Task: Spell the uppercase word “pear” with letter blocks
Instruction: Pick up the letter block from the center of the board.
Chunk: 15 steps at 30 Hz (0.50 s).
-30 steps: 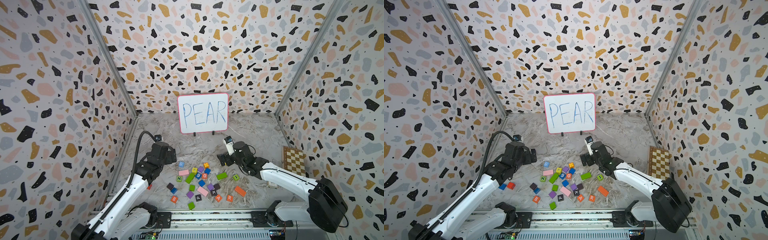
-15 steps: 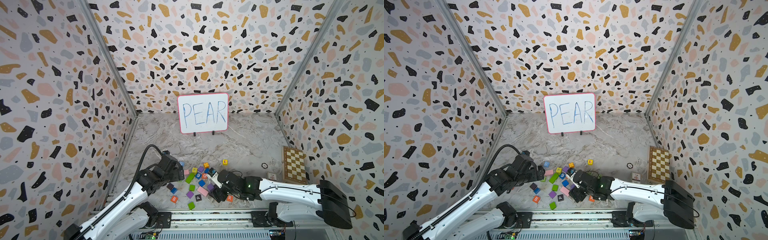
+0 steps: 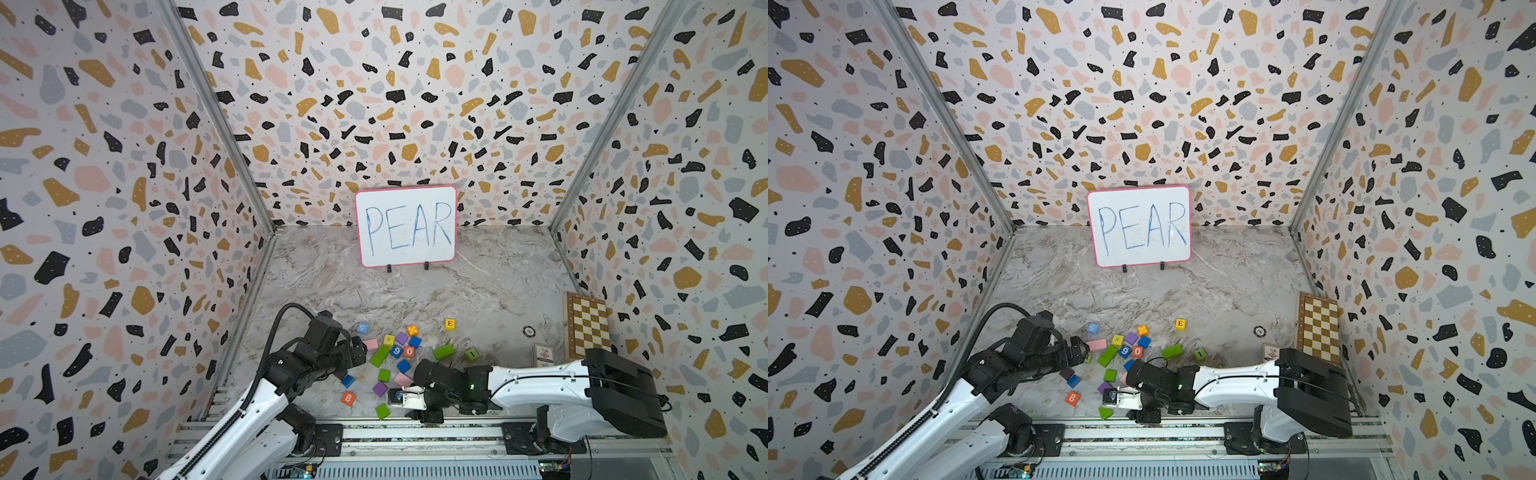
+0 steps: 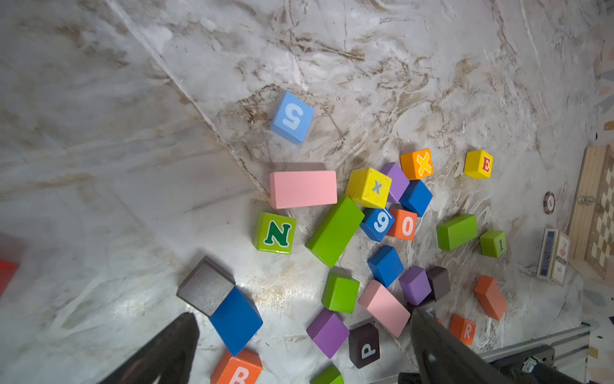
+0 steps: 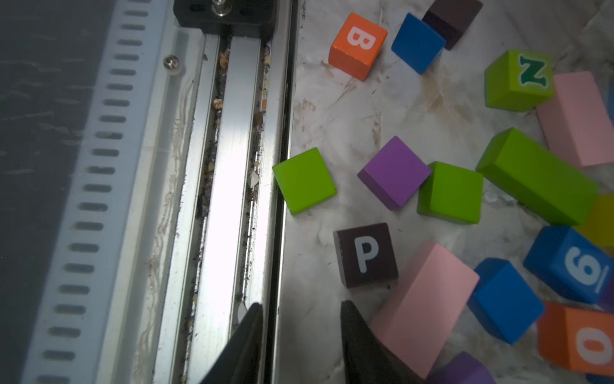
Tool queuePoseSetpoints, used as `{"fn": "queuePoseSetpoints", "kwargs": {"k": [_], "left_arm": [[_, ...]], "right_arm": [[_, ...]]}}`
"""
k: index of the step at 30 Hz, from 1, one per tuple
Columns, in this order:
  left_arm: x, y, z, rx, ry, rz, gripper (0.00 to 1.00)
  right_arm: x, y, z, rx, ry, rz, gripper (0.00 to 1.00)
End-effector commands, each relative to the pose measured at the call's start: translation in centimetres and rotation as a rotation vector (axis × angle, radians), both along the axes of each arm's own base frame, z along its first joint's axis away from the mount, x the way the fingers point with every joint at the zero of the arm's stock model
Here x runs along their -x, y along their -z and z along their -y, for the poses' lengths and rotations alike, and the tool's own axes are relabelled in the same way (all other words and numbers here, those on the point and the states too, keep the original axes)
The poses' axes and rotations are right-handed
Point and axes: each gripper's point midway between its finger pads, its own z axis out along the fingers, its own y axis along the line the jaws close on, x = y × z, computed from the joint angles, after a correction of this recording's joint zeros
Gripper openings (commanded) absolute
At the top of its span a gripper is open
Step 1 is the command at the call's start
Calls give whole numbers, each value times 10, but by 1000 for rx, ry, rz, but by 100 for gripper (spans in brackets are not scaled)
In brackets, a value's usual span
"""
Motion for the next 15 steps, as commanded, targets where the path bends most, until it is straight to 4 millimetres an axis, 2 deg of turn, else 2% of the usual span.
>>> {"fn": "queuePoseSetpoints", "kwargs": {"k": [1,9,15], "left_arm": [[-9,-9,9,58,53,14,99],[-20,-4,8,96,41,-18,99],[-22,0,7,107,27,-25,99]], "right_arm": [[-9,-19,-22,-85,-95,75,39],[-28,-18,-30,-82,-103,99,40],[-32,-10,-37,-67,-116,92,42]]}}
